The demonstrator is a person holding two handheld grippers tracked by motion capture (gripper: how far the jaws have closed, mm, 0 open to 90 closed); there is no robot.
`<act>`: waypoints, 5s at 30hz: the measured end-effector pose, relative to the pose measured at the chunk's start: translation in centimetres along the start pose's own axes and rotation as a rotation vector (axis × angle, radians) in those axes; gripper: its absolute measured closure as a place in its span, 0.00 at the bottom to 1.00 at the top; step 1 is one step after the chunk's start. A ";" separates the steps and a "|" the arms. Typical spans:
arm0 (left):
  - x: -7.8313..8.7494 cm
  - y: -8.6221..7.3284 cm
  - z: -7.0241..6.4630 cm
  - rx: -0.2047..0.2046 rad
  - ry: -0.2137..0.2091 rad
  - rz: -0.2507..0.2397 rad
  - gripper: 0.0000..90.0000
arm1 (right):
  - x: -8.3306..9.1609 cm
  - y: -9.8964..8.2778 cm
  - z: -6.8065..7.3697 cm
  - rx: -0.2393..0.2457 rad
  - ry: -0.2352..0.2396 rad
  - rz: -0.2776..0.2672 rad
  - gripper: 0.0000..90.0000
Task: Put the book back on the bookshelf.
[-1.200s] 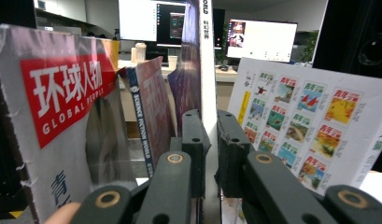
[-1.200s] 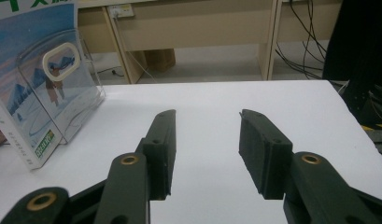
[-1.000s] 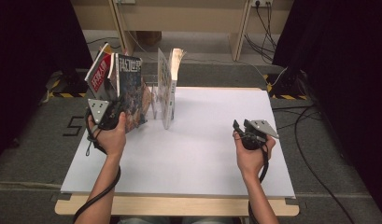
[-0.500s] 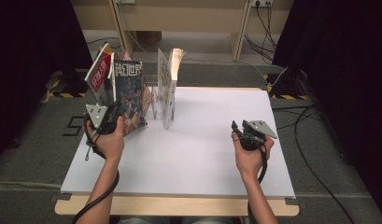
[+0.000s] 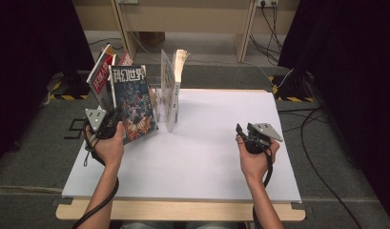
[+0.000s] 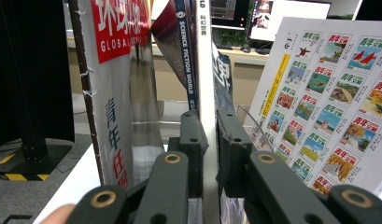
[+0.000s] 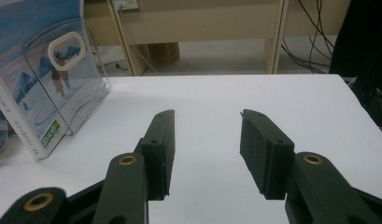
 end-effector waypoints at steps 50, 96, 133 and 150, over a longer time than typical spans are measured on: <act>-2.7 0.2 -1.1 0.061 -0.039 0.230 0.86 | -0.6 -0.8 0.1 -0.028 0.025 0.046 0.60; -5.7 5.4 -3.8 -0.009 -0.040 -0.041 0.92 | -0.8 -1.3 -0.3 -0.039 0.038 0.058 0.60; -3.8 1.2 -0.4 0.054 -0.010 -0.049 0.85 | -1.0 -1.9 0.0 -0.035 0.042 0.075 0.60; -3.7 1.2 -0.2 0.074 -0.020 -0.008 0.89 | -1.0 -1.9 -0.1 -0.033 0.041 0.077 0.60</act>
Point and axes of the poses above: each handheld gripper's, and its own axes: x roughly backward along the jaws, y roughly out of its top, z roughly to its left, the point moved 10 cm from there along -x, roughly forward along the jaws, and after that the axes turned 9 degrees about y, right-handed, at the moved point
